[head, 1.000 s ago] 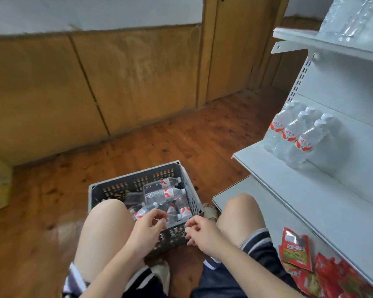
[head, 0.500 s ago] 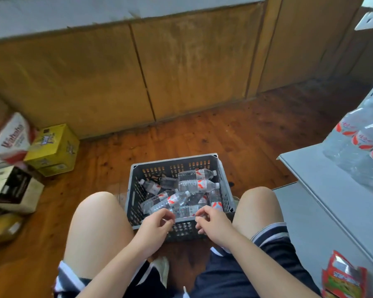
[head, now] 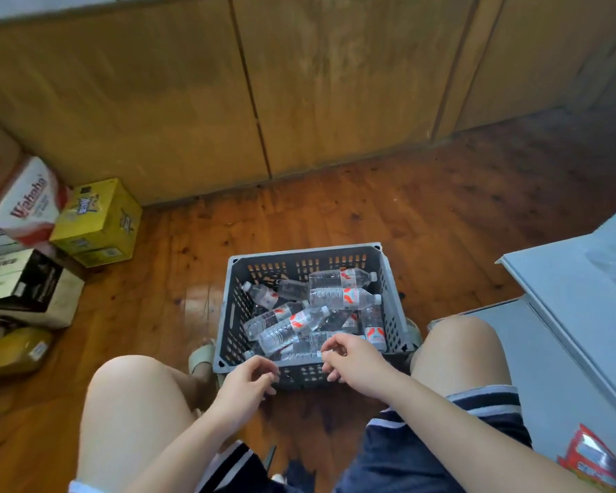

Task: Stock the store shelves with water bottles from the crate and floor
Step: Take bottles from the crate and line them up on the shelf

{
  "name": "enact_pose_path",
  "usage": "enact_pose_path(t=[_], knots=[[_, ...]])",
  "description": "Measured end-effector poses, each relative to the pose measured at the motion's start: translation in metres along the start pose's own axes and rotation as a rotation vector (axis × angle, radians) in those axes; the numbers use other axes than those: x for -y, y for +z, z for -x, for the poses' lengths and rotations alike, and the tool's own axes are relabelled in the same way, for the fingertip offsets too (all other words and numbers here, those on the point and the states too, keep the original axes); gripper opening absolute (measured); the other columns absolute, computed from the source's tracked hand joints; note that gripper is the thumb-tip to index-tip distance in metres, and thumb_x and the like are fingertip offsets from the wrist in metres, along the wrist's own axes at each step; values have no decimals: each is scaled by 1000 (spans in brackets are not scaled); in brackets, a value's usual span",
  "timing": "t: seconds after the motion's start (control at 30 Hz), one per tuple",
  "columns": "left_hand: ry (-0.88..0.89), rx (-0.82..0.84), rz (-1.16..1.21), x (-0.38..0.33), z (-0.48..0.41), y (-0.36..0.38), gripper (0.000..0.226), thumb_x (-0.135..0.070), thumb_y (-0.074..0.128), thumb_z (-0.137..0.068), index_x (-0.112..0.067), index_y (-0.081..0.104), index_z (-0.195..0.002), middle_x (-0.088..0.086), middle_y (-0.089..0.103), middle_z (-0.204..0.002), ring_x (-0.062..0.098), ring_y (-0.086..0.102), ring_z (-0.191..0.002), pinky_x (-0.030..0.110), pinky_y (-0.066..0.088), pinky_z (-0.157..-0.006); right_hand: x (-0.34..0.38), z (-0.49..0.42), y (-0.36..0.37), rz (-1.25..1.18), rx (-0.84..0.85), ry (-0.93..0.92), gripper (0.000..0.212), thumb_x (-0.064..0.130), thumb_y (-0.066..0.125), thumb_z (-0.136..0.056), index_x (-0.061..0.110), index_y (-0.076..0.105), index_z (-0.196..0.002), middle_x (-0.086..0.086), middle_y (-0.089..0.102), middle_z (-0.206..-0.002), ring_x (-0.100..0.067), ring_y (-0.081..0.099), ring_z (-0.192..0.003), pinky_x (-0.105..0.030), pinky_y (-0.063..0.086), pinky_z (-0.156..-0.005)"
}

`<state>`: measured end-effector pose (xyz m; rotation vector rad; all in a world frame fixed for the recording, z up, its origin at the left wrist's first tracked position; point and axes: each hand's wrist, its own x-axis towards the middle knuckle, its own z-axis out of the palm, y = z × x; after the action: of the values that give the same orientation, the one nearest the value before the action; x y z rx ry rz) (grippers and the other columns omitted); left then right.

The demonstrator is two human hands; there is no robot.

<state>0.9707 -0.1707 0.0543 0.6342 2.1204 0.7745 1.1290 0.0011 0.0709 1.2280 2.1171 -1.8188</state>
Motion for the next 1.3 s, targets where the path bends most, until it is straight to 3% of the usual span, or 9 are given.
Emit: enact_pose_path(t=[0.07, 0.27, 0.43, 0.6, 0.73, 0.83, 1.07, 1.17, 1.3], knots=[[-23, 2, 17, 4, -16, -7, 17, -11, 55, -99, -20, 68, -98, 1, 75, -95, 13, 73, -80, 15, 51, -65, 2, -21, 1, -26, -1, 41, 8, 21, 54, -100, 20, 61, -101, -7, 73, -91, -13, 69, -68, -21, 52, -61], [-80, 80, 30, 22, -85, -14, 15, -18, 55, -97, -26, 68, -97, 0, 74, -90, 15, 72, -83, 37, 59, -80, -13, -97, 16, -51, -9, 239, 10, 18, 51, -101, 15, 60, -104, -9, 72, -90, -20, 69, -70, -28, 54, -62], [-128, 117, -55, 28, -150, -9, 10, -20, 58, -97, -26, 64, -102, -6, 70, -99, 11, 68, -89, 30, 58, -81, -33, -162, 27, -49, -30, 397, 8, 16, 53, -101, 13, 60, -102, -9, 69, -85, -21, 64, -66, -29, 54, -60], [-103, 145, -279, 46, -223, 5, 52, -21, 67, -93, -20, 48, -141, -3, 52, -139, 15, 54, -122, 29, 45, -103, -54, -226, 40, -20, -9, 492, 9, 13, 52, -101, 13, 58, -107, -7, 64, -87, -20, 62, -68, -24, 50, -51], [-79, 236, -531, 68, -276, 23, 80, -34, 72, -87, -20, 31, -154, 1, 38, -152, 22, 42, -138, 39, 40, -113, -72, -266, 48, 81, 28, 554, 18, 24, 54, -98, 21, 54, -115, -6, 66, -100, -20, 65, -84, -40, 58, -75], [-53, 336, -742, 83, -295, 40, 90, -47, 71, -87, -18, 23, -156, 3, 35, -154, 26, 35, -142, 42, 37, -115, -82, -287, 52, 103, 56, 605, 44, 30, 52, -95, 18, 44, -137, -7, 66, -103, -23, 61, -80, -35, 50, -67], [43, 356, -941, 89, -308, 48, 75, -37, 66, -93, -17, 26, -153, 7, 42, -150, 30, 38, -140, 43, 34, -115, -95, -296, 51, -13, 37, 643, 48, 27, 57, -97, 19, 41, -141, -5, 65, -104, -26, 67, -103, -46, 57, -93], [-15, 398, -834, 84, -296, 34, 78, -50, 62, -92, -19, 30, -155, 6, 47, -151, 27, 45, -137, 41, 38, -113, -87, -277, 38, 70, 60, 582, 34, 26, 54, -98, 20, 49, -131, -6, 67, -103, -25, 69, -95, -42, 57, -78], [-248, 395, -397, 62, -250, 13, 79, -57, 65, -89, -9, 46, -149, 11, 58, -143, 23, 64, -115, 36, 52, -94, -75, -236, 25, 113, 45, 509, 14, 23, 53, -99, 20, 56, -112, -7, 68, -100, -26, 69, -95, -34, 50, -66]])
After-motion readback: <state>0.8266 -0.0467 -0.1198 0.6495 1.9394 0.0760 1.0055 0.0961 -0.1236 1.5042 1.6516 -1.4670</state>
